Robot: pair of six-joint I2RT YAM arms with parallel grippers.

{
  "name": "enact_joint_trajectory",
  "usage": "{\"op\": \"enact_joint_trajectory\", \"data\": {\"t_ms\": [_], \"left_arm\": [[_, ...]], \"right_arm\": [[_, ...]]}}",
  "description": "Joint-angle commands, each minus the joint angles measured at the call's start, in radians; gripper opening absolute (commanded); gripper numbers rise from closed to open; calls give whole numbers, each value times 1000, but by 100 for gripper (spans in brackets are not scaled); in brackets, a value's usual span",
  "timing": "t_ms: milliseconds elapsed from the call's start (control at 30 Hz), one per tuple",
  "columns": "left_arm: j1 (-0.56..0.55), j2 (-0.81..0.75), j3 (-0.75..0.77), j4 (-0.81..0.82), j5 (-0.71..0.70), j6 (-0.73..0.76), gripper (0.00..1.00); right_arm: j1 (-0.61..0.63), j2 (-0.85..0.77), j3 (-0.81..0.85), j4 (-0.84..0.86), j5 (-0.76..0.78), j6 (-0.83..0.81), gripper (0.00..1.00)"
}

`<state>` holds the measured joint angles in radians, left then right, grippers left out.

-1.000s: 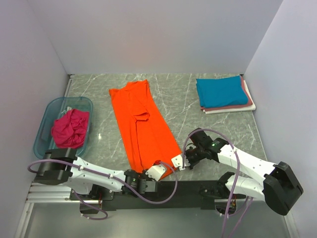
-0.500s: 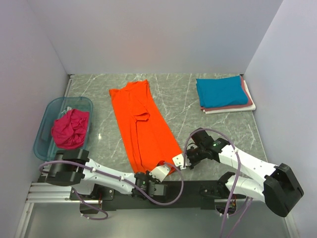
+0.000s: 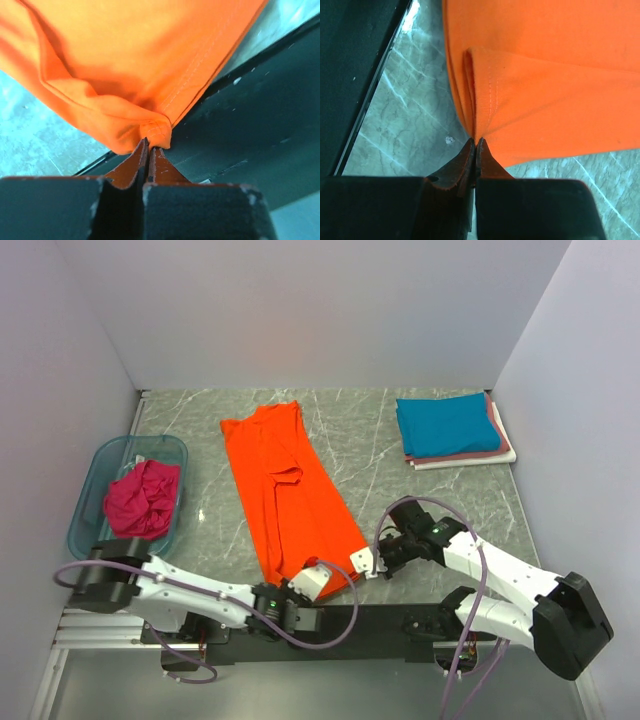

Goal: Fold and stack the t-shirts
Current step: Fold the tshirt

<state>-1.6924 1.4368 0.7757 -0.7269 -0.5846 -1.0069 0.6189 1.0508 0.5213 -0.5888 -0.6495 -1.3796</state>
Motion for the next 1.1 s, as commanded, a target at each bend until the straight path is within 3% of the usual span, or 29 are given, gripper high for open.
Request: {"op": "enact_joint_trajectory", "data": {"t_ms": [0, 267, 567, 900, 1067], "left_arm": [[26, -119, -27, 17, -35, 33, 0], [117, -277, -73, 155, 35, 191, 1], [329, -415, -105, 244, 100, 298, 0], [712, -503, -144, 349, 193, 415, 0], [954, -452, -161, 448, 287, 465, 0]], "right_arm": [[-5, 8, 46, -8, -39, 19, 0], [-5, 87, 160, 12, -35, 137, 0], [-7, 300, 379, 41, 82, 300, 0], [-34, 599, 718, 35, 134, 438, 0], [-42, 728, 880, 27, 172, 496, 0]]}}
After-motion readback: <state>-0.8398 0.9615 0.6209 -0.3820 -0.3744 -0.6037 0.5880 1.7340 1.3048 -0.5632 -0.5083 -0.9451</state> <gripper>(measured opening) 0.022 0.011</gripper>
